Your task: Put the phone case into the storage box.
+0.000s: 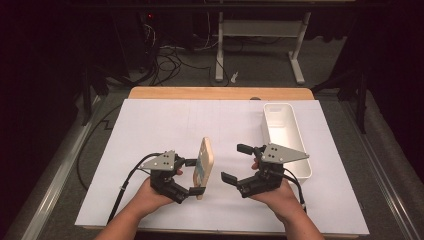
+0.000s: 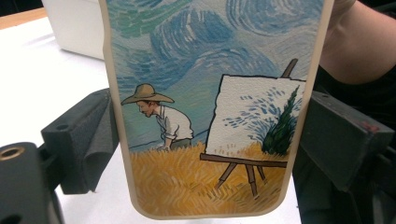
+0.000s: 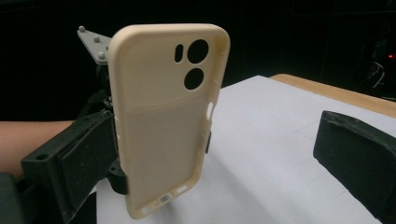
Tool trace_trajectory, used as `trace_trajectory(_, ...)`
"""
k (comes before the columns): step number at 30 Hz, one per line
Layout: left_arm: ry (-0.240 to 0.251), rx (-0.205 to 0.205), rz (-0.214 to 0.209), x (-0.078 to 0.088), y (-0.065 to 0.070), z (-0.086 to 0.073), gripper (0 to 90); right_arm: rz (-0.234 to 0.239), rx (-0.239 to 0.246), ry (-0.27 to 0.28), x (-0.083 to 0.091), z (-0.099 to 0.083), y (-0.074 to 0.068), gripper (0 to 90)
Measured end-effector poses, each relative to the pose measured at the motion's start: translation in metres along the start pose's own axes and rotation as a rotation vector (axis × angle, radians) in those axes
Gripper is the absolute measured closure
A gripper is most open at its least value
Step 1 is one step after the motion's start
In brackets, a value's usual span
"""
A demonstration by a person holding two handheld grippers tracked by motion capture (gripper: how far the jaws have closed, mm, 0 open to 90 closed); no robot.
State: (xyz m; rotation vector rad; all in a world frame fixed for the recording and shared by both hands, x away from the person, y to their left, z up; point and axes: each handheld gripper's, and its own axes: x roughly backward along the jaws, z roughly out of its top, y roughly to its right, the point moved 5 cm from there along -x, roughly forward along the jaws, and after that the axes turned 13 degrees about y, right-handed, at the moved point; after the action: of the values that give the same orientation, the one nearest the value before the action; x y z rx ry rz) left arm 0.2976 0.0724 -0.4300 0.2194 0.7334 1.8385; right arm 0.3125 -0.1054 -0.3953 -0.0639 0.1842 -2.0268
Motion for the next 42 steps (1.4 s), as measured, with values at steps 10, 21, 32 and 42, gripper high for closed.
trace_trajectory(10, -0.023, -0.001, -0.012, -0.001, 0.002, -0.005, 11.5, 0.055, -0.012, 0.015, -0.003, 0.001, -0.009, 0.3)
trace_trajectory(21, -0.040, -0.003, -0.041, -0.002, 0.006, -0.010, 11.5, 0.094, -0.002, 0.017, -0.007, 0.000, -0.017, 0.3)
trace_trajectory(32, -0.062, 0.000, -0.064, -0.002, 0.011, -0.015, 11.5, 0.121, -0.003, 0.020, -0.010, 0.000, -0.021, 0.3)
trace_trajectory(42, -0.084, -0.003, -0.075, -0.004, 0.014, -0.020, 11.5, 0.142, -0.013, 0.023, -0.010, -0.001, -0.023, 0.4)
